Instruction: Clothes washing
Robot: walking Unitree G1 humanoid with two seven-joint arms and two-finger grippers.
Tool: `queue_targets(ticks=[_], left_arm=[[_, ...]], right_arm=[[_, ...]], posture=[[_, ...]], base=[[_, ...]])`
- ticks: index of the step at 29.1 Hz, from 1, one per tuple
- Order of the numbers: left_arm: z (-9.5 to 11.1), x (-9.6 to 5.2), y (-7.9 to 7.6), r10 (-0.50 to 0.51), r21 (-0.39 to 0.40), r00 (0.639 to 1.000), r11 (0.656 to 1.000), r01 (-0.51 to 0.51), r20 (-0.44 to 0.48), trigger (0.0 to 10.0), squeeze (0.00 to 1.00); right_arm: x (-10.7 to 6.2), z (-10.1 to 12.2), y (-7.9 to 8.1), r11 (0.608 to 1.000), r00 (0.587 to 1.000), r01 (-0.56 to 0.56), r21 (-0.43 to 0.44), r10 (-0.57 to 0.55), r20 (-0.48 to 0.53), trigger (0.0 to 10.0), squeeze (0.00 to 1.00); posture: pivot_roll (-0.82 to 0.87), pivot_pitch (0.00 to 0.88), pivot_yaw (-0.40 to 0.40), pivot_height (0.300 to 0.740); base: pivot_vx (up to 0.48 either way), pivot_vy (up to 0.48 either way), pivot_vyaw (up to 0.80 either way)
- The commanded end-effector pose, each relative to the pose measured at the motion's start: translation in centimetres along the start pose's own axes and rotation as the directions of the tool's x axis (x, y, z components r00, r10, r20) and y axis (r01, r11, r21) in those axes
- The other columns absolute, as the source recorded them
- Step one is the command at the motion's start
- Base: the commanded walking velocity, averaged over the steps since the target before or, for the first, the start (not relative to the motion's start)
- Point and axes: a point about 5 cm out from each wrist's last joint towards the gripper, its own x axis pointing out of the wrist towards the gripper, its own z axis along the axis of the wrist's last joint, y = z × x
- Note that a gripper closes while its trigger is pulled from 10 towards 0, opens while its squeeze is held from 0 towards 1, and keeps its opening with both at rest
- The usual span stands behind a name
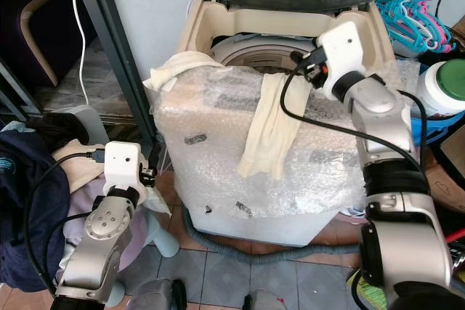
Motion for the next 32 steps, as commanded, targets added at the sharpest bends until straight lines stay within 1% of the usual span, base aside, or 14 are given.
queue_targets(ticks=[1, 3, 4, 6, 7, 8, 9, 10, 17, 19, 25, 26, 27, 32], left_arm=[[0.1, 0.2, 0.0, 0.006, -0.001, 1.000, 1.000, -0.006, 0.005, 10.0, 0.00], [0.1, 0.2, 0.0, 0.006, -0.002, 1.000, 1.000, -0.006, 0.005, 10.0, 0.00], [0.1, 0.2, -0.1, 0.007, -0.003, 1.000, 1.000, -0.007, 0.004, 10.0, 0.00], [0.1, 0.2, 0.0, 0.008, -0.003, 1.000, 1.000, -0.008, 0.005, 10.0, 0.00], [0.2, 0.2, 0.0, 0.010, -0.003, 1.000, 1.000, -0.010, 0.005, 10.0, 0.00], [0.2, 0.2, 0.0, 0.013, -0.003, 1.000, 1.000, -0.013, 0.005, 10.0, 0.00], [0.1, 0.1, 0.0, 0.018, -0.004, 1.000, 1.000, -0.018, 0.005, 10.0, 0.00], [0.1, 0.1, 0.1, 0.019, -0.005, 1.000, 1.000, -0.019, 0.004, 10.0, 0.00], [0.1, 0.2, 0.1, 0.003, 0.023, 1.000, 1.000, -0.003, 0.018, 10.0, 0.00], [0.4, 0.5, 0.1, 0.035, 0.038, 0.998, 0.999, -0.037, 0.043, 10.0, 0.00], [0.4, 0.8, 0.2, 0.048, 0.030, 0.998, 0.998, -0.049, 0.032, 10.0, 0.00], [0.4, 0.8, 0.1, 0.040, 0.031, 0.999, 0.999, -0.041, 0.035, 10.0, 0.00], [0.4, 0.9, 0.1, 0.037, 0.032, 0.999, 0.999, -0.038, 0.036, 10.0, 0.00], [0.5, 0.9, 0.1, 0.039, 0.035, 0.998, 0.999, -0.041, 0.040, 10.0, 0.00]], right_arm=[[0.2, 0.2, -0.8, 0.998, 0.998, 0.055, 0.012, -0.055, 0.017, 0.0, 0.00], [0.4, 0.3, -0.9, 0.997, 0.997, 0.074, -0.005, -0.074, 0.018, 0.0, 0.00], [0.5, 0.4, -0.8, 0.998, 0.998, 0.068, -0.011, -0.068, 0.017, 4.5, 0.00], [0.5, 0.3, -0.5, 0.999, 0.999, 0.035, -0.006, -0.035, 0.017, 4.5, 0.00], [0.4, 0.2, -0.1, 1.000, 1.000, -0.022, 0.001, 0.022, 0.014, 10.0, 0.00], [0.2, 0.1, 0.3, 0.996, 0.996, -0.091, 0.001, 0.091, 0.009, 10.0, 0.00], [-0.7, -0.5, 0.7, 0.975, 0.975, -0.221, 0.027, 0.221, -0.018, 10.0, 0.63], [-1.3, -0.7, 0.7, 0.961, 0.961, -0.273, 0.045, 0.274, -0.026, 10.0, 1.00], [-4.2, -0.5, -1.2, 0.909, 0.920, -0.381, 0.168, 0.391, -0.032, 10.0, 1.00], [-5.6, -0.6, -1.1, 0.873, 0.901, -0.415, 0.258, 0.433, -0.016, 10.0, 1.00], [-8.2, -1.9, 0.2, 0.819, 0.855, -0.473, 0.324, 0.515, -0.055, 10.0, 1.00], [-8.8, -2.0, 1.0, 0.771, 0.825, -0.506, 0.387, 0.563, -0.043, 10.0, 0.71], [-9.2, -2.0, 1.6, 0.741, 0.802, -0.531, 0.411, 0.596, -0.039, 10.0, 0.00], [-10.9, -2.8, 3.4, 0.651, 0.717, -0.586, 0.483, 0.694, -0.064, 10.0, 0.00]], posture=[[-0.04, 0.056, -0.007, 0.740], [-0.04, 0.057, -0.007, 0.740], [-0.04, 0.058, -0.007, 0.740], [-0.04, 0.058, -0.008, 0.740], [-0.04, 0.058, -0.009, 0.740], [-0.04, 0.059, -0.010, 0.740], [-0.04, 0.060, -0.011, 0.740], [-0.04, 0.060, -0.011, 0.740], [-0.06, 0.058, -0.004, 0.740], [-0.06, 0.057, 0.001, 0.740], [-0.07, 0.056, 0.014, 0.740], [-0.08, 0.056, 0.016, 0.740], [-0.07, 0.056, 0.017, 0.740], [-0.07, 0.057, 0.017, 0.740]], base=[[0.000, 0.000, 0.00], [0.000, 0.000, 0.00], [0.000, 0.000, 0.00], [0.000, 0.000, 0.00], [0.000, 0.000, 0.00], [0.000, 0.000, 0.00], [0.000, 0.000, 0.00], [0.000, 0.000, 0.00], [0.000, 0.000, 0.00], [0.000, 0.000, 0.00], [-0.137, -0.131, 0.00], [0.000, 0.000, 0.00], [0.000, 0.000, 0.00], [0.000, 0.000, 0.00]])
